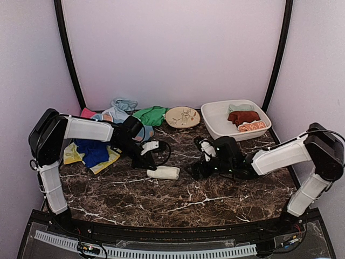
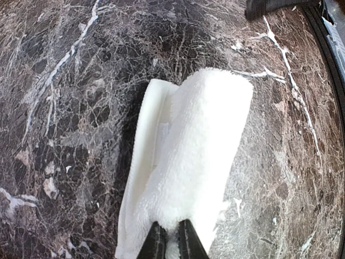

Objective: Roll the towels
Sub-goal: Roll the towel at the center of the board.

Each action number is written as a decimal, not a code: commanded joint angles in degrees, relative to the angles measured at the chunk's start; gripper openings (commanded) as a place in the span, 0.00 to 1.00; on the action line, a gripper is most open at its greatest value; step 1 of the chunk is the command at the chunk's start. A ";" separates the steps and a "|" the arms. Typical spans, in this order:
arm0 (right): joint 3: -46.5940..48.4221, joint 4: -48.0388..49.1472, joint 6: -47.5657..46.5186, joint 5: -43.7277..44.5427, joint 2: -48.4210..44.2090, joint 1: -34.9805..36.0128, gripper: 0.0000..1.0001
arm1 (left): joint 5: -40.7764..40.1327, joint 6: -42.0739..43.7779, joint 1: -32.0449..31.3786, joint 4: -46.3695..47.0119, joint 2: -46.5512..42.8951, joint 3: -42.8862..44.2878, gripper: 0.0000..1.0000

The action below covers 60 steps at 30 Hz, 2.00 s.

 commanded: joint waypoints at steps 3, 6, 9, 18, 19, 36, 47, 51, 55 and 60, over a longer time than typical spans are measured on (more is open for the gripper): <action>-10.71 14.94 8.69 18.25 -10.19 -1.84 1.00 | -6.54 0.36 -0.21 -7.89 4.27 -1.13 0.08; -13.03 21.30 -4.69 14.68 -10.57 1.29 0.87 | -6.38 0.33 -0.21 -8.49 4.74 -0.60 0.08; -11.30 19.74 -23.07 21.28 -7.56 10.10 0.84 | -6.34 0.29 -0.21 -9.43 5.35 0.12 0.08; -1.27 19.66 -53.95 25.95 7.07 21.23 0.74 | -5.90 -0.88 -0.21 -14.13 9.25 4.71 0.07; -0.48 21.56 -55.76 26.22 8.71 21.27 0.73 | -5.79 -0.95 -0.21 -14.70 9.74 5.11 0.08; 14.90 15.11 -56.33 17.53 25.74 13.93 0.58 | -5.15 0.95 -0.21 -20.66 13.94 10.21 0.08; 21.89 -9.45 -46.63 9.84 27.43 12.04 0.45 | 3.77 1.65 4.36 -23.93 10.20 12.84 0.29; 29.55 -22.46 -40.25 4.22 30.53 10.28 0.37 | 7.27 1.09 10.77 -23.76 5.18 12.36 0.32; 35.28 -31.77 -34.32 -3.26 33.21 8.48 0.30 | 8.30 1.08 15.81 -23.71 -0.71 10.50 0.34; 41.58 -41.31 -28.35 -12.66 37.19 6.23 0.14 | 8.08 -0.16 19.80 -22.46 -7.01 7.66 0.34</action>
